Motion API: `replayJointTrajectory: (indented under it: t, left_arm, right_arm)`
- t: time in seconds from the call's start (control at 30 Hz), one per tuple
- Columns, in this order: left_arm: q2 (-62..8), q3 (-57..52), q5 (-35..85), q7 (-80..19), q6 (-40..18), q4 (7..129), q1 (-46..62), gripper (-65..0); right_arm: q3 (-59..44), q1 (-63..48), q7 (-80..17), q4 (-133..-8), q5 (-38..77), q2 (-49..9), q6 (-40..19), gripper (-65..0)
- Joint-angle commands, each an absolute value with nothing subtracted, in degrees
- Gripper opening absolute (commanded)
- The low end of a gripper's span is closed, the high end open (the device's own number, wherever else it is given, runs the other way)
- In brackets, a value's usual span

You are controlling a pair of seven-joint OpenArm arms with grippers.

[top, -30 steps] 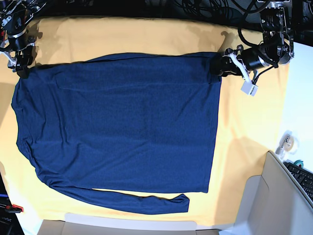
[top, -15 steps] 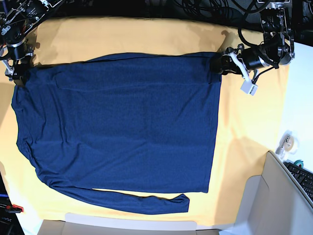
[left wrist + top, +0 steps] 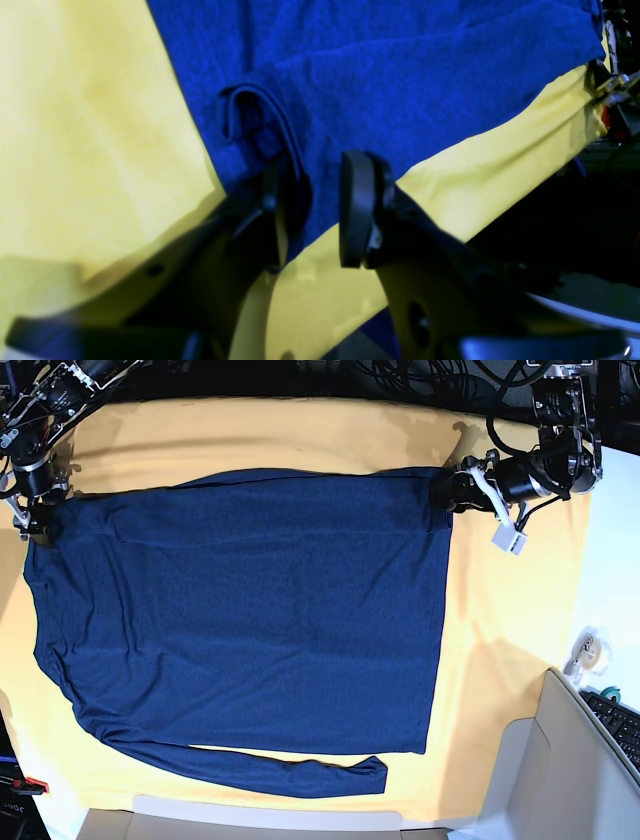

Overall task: Fold the T-shirt properly
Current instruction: 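Adjust grips on the shoulder corners with both grippers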

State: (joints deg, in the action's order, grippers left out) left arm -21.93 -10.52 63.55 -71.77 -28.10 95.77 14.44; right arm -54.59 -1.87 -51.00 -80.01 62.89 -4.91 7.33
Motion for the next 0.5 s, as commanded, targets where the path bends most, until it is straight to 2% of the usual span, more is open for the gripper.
replayJointTrajectory:
  t: [0.0, 0.17, 0.37, 0.47]
  left_arm:
    - [-22.7, -11.0, 64.6, -71.3, -28.2, 96.8, 13.9, -48.5]
    - [-22.7, -11.1, 64.5, -71.5, -28.1, 96.5, 13.9, -47.0]
    - [-22.8, -11.1, 64.5, -71.7, -28.1, 96.5, 13.9, -32.6]
    - [-22.8, -11.1, 64.4, -71.8, -28.1, 96.4, 13.9, -30.7]
  right_arm:
    - [-53.9, -2.0, -52.4, -77.9, 62.8, -3.5, 8.8, -45.1]
    - [-53.8, -1.5, -52.6, -77.9, 62.8, -3.4, 8.7, -65.0]
    - [-52.8, -1.3, -54.3, -77.9, 62.8, -3.6, 8.7, -65.0]
    - [-52.8, -1.3, -54.3, -77.9, 62.8, -3.6, 8.7, -65.0]
